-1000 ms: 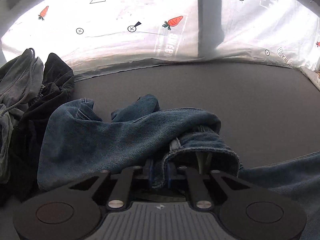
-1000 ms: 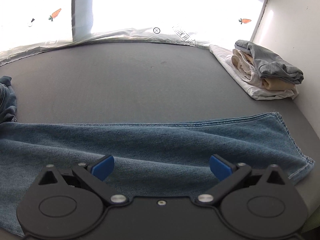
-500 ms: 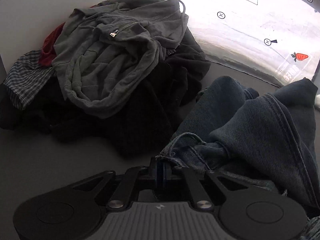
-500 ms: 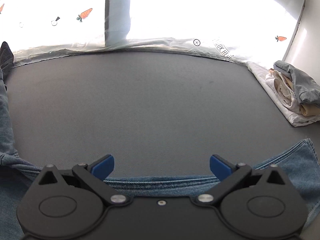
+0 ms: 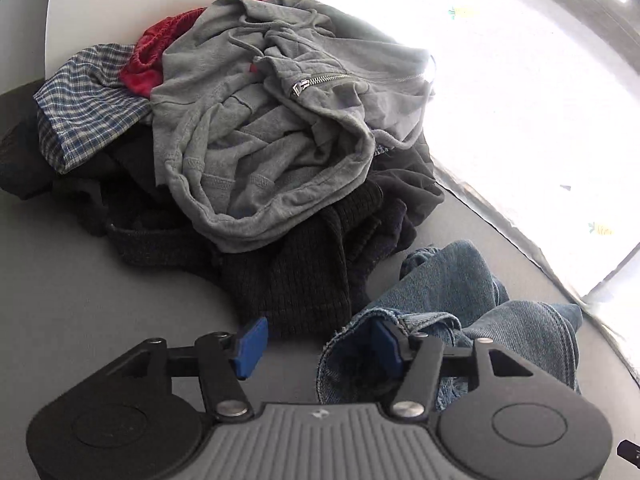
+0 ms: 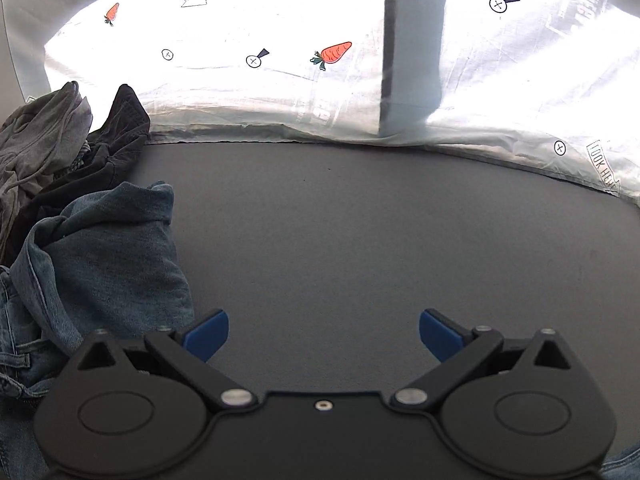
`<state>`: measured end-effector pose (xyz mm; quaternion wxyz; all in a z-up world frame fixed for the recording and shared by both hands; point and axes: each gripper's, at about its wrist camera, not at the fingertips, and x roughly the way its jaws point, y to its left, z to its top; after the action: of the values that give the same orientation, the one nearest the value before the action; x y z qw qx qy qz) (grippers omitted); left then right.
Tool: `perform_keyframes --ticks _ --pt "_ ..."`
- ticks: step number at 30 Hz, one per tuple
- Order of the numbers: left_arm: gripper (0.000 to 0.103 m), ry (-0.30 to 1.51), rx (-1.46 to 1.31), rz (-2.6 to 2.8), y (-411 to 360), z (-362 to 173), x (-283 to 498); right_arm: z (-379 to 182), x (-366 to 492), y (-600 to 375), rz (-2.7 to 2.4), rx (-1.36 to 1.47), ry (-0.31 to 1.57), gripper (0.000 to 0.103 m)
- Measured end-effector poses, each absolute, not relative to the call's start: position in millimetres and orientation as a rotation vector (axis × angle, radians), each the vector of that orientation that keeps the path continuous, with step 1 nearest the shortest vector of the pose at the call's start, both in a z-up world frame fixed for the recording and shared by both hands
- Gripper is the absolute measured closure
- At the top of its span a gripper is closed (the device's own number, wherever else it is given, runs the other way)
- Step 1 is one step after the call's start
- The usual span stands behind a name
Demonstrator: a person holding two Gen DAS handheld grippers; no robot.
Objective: Fold clothes
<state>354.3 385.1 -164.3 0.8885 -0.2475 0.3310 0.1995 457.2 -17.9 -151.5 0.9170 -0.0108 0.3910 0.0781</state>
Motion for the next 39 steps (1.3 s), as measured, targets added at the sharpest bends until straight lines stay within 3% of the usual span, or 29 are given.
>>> perform_keyframes --ticks 5,9,14,17,27,28,29,30,31,34,39 --pt "0.031 0.623 -0.480 0.432 395.1 -144.8 362.5 -190.9 450.4 -46.4 0.018 -0.046 0.924 0.000" --pt "0.028 0.594 -0.468 0.361 393.7 -137.7 377.6 -210.7 434.8 -80.8 -0.092 -0.009 0.981 0.000" --pt "0.027 0.671 -0.231 0.213 352.4 -150.6 419.0 -225.0 416.3 -115.3 -0.183 0.153 0.997 0.000" --pt "0.027 0.730 -0.140 0.152 330.4 -165.9 446.8 -229.0 414.3 -107.1 -0.184 0.100 0.967 0.000" --pt "0.027 0.878 -0.327 0.078 349.6 -199.8 506.6 -232.8 400.9 -105.4 -0.191 0.111 0.890 0.000" --pt "0.033 0.889 -0.362 0.058 353.6 -204.0 508.6 -233.1 399.5 -105.4 -0.193 0.111 0.882 0.000" --pt "0.051 0.883 -0.389 0.016 356.6 -206.5 508.6 -233.4 398.1 -105.3 -0.194 0.111 0.873 0.000" --pt "0.059 0.875 -0.390 0.009 357.9 -206.6 507.3 -233.6 397.0 -105.3 -0.195 0.111 0.866 0.000" --pt "0.081 0.872 -0.367 0.021 357.4 -204.8 506.3 -233.7 396.7 -105.4 -0.195 0.111 0.863 0.000" --pt "0.092 0.834 -0.365 -0.015 354.8 -187.8 502.1 -233.7 396.8 -105.5 -0.195 0.110 0.857 0.000" --pt "0.094 0.655 -0.341 -0.033 339.5 -131.1 498.2 -234.2 392.7 -102.8 -0.199 0.110 0.849 0.000"
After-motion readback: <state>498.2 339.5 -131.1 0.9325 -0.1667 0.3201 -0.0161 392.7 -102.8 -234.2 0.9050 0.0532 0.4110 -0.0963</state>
